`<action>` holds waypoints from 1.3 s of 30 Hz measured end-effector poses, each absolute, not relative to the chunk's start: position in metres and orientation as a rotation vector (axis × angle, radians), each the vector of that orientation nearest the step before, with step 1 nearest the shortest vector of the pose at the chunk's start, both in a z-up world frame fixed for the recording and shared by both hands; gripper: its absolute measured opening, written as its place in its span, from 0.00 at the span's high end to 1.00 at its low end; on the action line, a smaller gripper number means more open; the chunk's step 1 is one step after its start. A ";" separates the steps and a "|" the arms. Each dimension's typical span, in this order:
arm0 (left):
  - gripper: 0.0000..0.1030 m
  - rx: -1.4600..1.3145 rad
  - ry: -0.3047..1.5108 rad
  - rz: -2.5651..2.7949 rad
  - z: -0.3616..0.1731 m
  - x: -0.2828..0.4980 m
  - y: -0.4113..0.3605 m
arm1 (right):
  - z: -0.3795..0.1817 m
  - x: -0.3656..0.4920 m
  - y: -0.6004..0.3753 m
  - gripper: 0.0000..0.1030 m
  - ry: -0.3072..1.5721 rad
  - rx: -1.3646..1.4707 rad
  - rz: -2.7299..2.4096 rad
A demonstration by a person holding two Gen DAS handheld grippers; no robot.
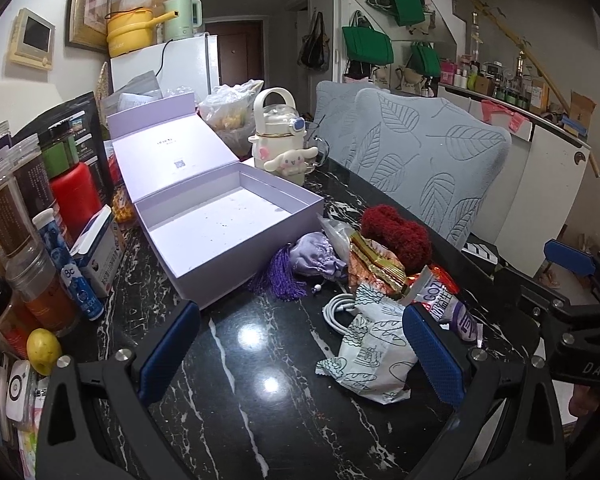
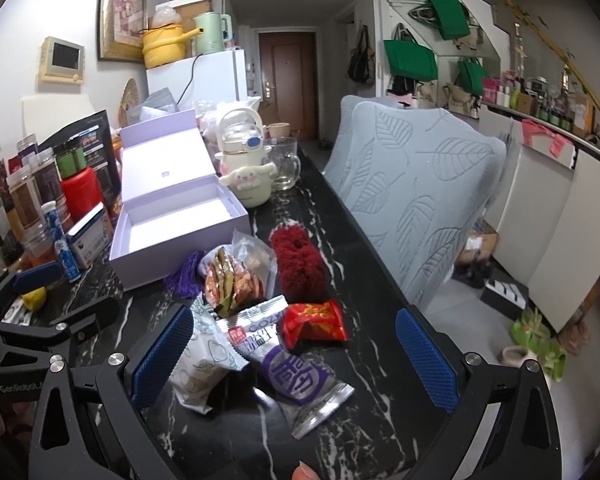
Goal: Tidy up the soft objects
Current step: 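Move both tools toward the snack packets on the table, then grasp the bread-print packet with the left tool while the right grasps the GOZY packet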
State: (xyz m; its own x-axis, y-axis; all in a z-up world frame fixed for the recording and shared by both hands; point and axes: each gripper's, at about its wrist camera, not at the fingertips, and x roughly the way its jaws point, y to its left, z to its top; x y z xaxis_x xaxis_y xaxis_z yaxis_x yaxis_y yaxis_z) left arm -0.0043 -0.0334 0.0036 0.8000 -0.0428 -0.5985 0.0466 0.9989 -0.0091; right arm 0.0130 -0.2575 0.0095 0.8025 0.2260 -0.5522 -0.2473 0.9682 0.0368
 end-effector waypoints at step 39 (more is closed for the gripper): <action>0.00 -0.028 0.721 -0.221 -0.026 0.003 -0.049 | -0.017 0.009 -0.279 0.01 0.633 -0.003 0.297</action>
